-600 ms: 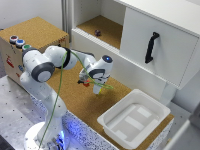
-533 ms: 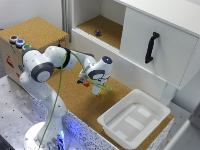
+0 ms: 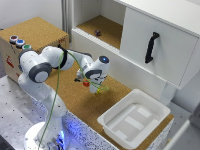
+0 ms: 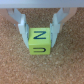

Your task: Put the yellow block on the table

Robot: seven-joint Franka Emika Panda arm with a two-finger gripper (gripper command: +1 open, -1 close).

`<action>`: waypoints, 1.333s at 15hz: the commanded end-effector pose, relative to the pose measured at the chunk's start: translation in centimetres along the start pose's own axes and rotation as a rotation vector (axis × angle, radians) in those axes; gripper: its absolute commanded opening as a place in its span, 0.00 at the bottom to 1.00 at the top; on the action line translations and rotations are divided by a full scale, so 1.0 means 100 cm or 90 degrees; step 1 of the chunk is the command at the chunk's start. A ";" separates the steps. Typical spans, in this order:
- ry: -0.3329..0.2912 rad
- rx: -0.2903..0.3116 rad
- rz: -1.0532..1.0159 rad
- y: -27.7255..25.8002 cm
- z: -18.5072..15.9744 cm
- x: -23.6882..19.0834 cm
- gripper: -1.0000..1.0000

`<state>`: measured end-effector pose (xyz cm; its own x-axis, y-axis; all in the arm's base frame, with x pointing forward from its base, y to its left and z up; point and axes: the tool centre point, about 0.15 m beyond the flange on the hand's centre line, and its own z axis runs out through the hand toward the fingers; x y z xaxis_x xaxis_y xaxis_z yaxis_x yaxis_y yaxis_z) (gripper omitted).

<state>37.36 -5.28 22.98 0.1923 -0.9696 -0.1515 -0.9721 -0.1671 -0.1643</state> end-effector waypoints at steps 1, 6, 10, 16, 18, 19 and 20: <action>-0.005 0.101 -0.047 0.000 -0.005 -0.011 1.00; -0.025 0.127 -0.146 0.028 -0.023 -0.022 1.00; -0.048 0.086 -0.355 0.036 -0.045 -0.042 1.00; -0.089 -0.035 -0.616 0.069 -0.065 -0.046 1.00; -0.106 -0.087 -0.735 0.059 -0.066 -0.046 1.00; -0.112 -0.105 -0.798 0.053 -0.065 -0.049 1.00; -0.097 -0.142 -0.883 0.049 -0.064 -0.059 1.00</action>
<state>29.27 -2.62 27.99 0.9356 -0.3516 -0.0313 -0.3469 -0.8996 -0.2652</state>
